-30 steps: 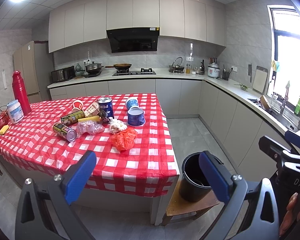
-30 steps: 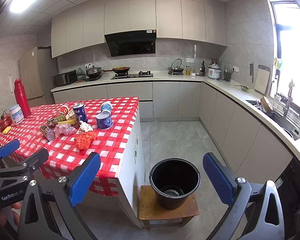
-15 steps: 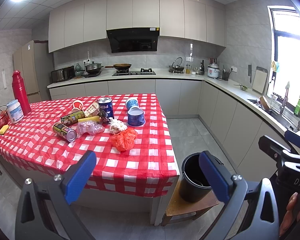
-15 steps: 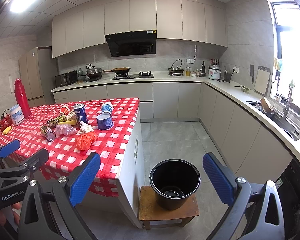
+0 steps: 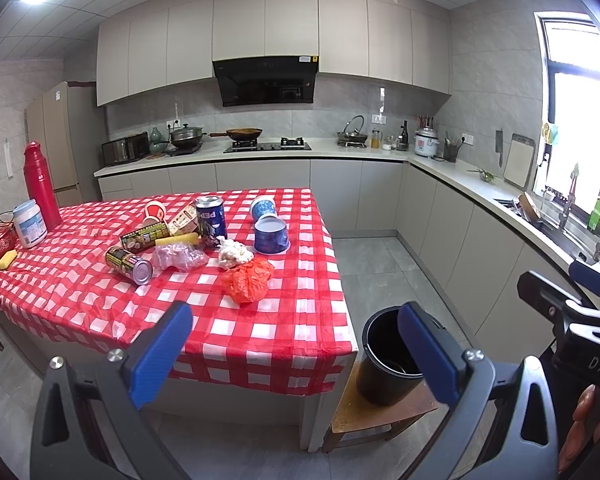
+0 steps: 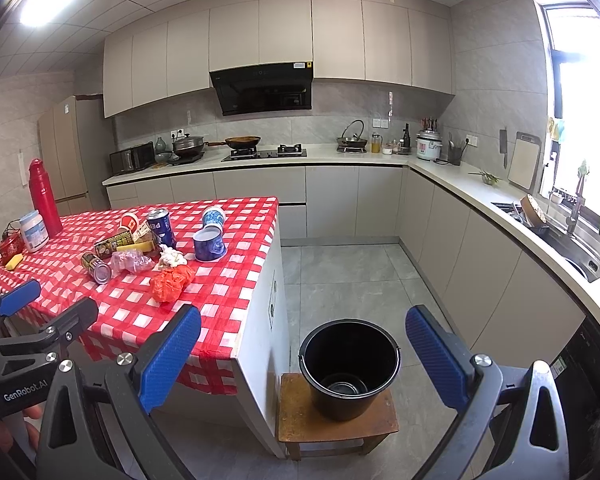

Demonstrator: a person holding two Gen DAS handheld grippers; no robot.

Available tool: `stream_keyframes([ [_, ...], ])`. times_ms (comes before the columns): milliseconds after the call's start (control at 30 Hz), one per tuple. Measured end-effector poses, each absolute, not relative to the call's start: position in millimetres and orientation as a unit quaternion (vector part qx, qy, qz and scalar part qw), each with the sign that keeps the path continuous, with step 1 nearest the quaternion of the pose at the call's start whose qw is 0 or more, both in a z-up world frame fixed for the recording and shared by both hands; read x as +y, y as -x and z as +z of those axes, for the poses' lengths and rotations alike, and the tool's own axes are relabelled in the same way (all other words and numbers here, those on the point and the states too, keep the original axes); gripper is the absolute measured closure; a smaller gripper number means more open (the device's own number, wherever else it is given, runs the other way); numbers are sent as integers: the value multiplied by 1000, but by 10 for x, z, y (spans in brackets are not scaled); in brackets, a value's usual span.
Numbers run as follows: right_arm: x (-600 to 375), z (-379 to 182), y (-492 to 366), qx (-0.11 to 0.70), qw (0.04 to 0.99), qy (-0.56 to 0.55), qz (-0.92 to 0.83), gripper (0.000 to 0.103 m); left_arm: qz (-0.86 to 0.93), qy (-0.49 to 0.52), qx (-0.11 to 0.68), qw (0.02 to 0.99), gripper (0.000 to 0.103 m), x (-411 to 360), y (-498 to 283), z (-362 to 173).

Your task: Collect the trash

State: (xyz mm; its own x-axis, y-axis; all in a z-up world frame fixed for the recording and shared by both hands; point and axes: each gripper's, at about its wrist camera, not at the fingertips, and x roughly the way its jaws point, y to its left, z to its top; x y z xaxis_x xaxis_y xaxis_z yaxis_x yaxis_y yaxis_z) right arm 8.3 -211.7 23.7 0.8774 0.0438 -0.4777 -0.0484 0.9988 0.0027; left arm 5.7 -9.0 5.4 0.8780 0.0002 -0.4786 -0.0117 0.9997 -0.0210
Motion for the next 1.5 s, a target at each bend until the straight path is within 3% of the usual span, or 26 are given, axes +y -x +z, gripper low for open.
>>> stream_keyframes([
  [733,-2163,210,-110,255,966,-4,32,0,11,35,252,967,0,68,-43,59],
  [1167,-1699,-77,-710,284,954,-45,90,0,110,83,283,949,0,1147,-327,-211],
  [1233,-1507,-112,-841,290,952,-39,92,4,116,86,286,947,0,1302,-416,-264],
  [1367,-1137,-181,-1129,304,947,-36,99,25,126,95,300,941,6,1650,-683,-370],
  [1500,-750,-262,-1451,310,945,-33,100,27,133,99,304,938,9,1981,-982,-468],
])
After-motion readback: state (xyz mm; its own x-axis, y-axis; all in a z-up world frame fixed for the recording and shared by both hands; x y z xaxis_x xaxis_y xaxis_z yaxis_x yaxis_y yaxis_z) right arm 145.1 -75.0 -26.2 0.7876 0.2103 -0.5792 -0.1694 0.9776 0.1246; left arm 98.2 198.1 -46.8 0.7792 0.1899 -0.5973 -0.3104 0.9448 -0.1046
